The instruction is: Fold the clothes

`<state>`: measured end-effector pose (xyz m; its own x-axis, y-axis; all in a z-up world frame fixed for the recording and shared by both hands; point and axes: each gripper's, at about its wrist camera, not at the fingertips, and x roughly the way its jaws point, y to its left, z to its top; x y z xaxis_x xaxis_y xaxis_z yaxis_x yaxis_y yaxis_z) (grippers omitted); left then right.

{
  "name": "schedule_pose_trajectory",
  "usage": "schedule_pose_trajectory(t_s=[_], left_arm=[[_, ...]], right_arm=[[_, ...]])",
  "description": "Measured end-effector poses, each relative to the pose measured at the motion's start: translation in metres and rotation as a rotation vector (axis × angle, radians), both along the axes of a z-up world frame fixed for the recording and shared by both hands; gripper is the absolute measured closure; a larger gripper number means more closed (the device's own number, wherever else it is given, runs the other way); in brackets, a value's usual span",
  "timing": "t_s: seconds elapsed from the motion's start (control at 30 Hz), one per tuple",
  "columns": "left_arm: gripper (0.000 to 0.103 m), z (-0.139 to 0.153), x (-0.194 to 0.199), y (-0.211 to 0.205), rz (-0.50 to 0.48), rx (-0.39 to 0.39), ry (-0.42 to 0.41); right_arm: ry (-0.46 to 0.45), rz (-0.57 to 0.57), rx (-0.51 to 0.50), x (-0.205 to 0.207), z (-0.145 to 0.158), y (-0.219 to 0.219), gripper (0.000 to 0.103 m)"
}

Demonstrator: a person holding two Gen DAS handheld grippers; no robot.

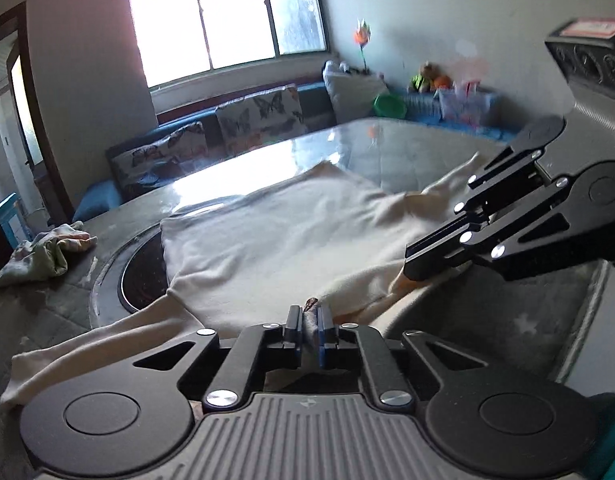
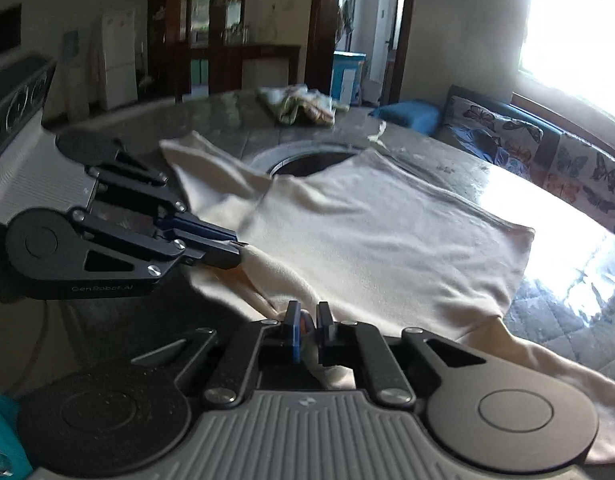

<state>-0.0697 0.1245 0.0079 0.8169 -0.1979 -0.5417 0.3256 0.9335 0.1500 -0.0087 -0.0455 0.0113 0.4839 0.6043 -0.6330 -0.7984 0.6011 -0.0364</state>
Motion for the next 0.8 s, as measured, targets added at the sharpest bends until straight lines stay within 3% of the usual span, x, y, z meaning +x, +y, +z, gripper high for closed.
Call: schedule_pose_trajectory(t_s=[0.27, 0.43, 0.63, 0.8], left_arm=[[0.095, -0.017, -0.007, -0.004, -0.068, 0.028, 0.074], [0.091, 0.0, -0.001, 0.01, -0.087, -0.014, 0.064], [0.091, 0.024, 0.016, 0.018, -0.014, -0.059, -0.002], [0.091, 0.005, 0.039, 0.009, 0.047, -0.073, 0.056]], right_arm=[[0.071, 0.053, -0.047, -0.009, -0.01, -0.005, 0.097], [0.106, 0.103, -0.017, -0.006, 0.002, -0.01, 0.093], [0.026, 0.029, 0.03, 0.008, 0.02, -0.01, 0.091], [0.049, 0.008, 0.012, 0.023, -0.005, 0.007, 0.09]])
